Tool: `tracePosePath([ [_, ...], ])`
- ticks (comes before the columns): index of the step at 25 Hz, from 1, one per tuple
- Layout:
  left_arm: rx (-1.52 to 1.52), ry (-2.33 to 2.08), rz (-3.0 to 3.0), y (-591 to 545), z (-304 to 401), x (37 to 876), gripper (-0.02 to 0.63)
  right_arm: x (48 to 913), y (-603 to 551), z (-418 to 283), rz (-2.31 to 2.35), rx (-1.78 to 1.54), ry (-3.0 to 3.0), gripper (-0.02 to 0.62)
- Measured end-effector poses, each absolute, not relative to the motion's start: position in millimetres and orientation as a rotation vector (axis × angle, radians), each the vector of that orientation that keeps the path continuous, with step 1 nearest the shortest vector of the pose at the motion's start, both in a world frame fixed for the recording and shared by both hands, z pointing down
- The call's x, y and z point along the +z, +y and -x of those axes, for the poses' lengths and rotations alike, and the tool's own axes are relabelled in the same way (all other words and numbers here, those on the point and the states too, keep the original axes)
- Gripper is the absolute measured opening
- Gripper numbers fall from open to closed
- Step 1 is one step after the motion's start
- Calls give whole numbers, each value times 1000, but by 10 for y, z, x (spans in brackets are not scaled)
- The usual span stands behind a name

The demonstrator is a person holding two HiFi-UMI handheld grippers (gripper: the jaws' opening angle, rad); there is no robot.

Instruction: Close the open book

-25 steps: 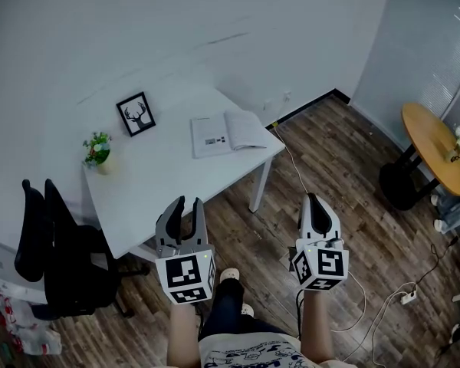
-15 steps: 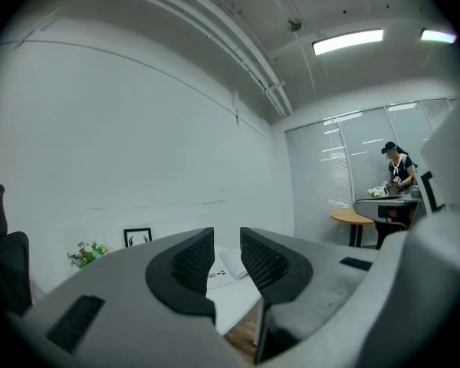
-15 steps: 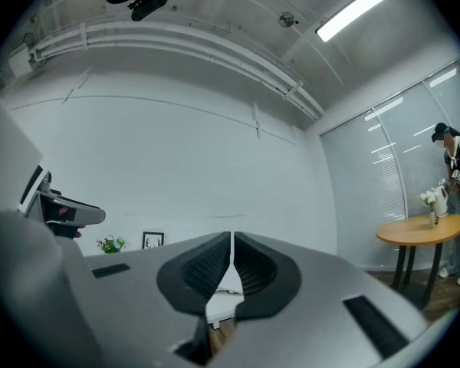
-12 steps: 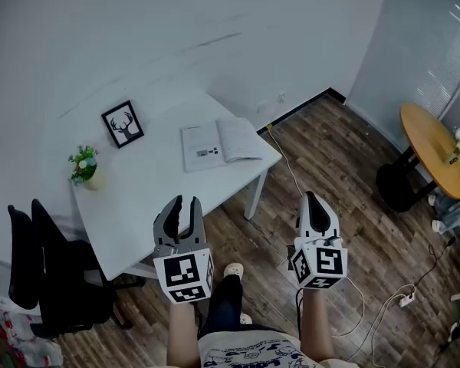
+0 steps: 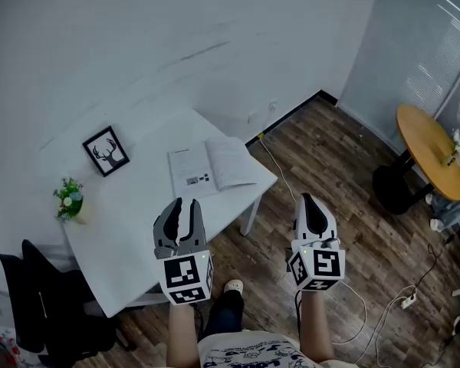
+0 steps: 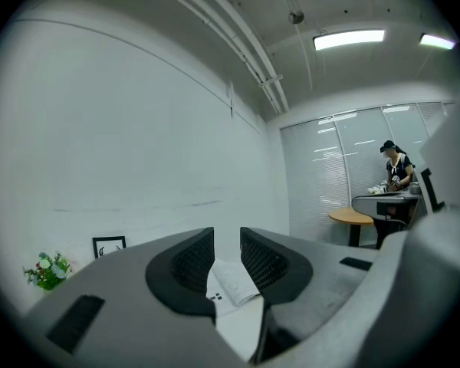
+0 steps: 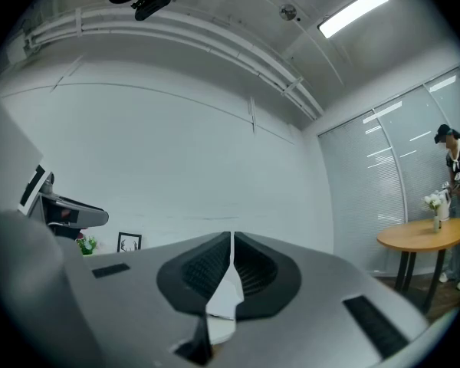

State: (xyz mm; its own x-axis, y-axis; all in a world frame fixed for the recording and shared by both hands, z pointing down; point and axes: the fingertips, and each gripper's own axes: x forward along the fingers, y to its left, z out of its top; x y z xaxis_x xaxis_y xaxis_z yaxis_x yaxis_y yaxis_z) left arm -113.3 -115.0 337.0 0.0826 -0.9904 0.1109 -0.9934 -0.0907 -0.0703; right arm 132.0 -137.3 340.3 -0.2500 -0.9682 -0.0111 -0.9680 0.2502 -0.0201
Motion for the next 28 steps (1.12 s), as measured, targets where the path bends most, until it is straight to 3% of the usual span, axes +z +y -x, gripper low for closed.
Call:
tracePosePath([
  [13, 221, -2027, -2370, -2309, 1191, 3393, 87, 3427, -2430, -1211, 1975, -24, 2421, 34],
  [28, 298, -1992, -2327, -2743, 1329, 3737, 87, 3678, -2911, -1027, 1986, -65, 2473, 34],
])
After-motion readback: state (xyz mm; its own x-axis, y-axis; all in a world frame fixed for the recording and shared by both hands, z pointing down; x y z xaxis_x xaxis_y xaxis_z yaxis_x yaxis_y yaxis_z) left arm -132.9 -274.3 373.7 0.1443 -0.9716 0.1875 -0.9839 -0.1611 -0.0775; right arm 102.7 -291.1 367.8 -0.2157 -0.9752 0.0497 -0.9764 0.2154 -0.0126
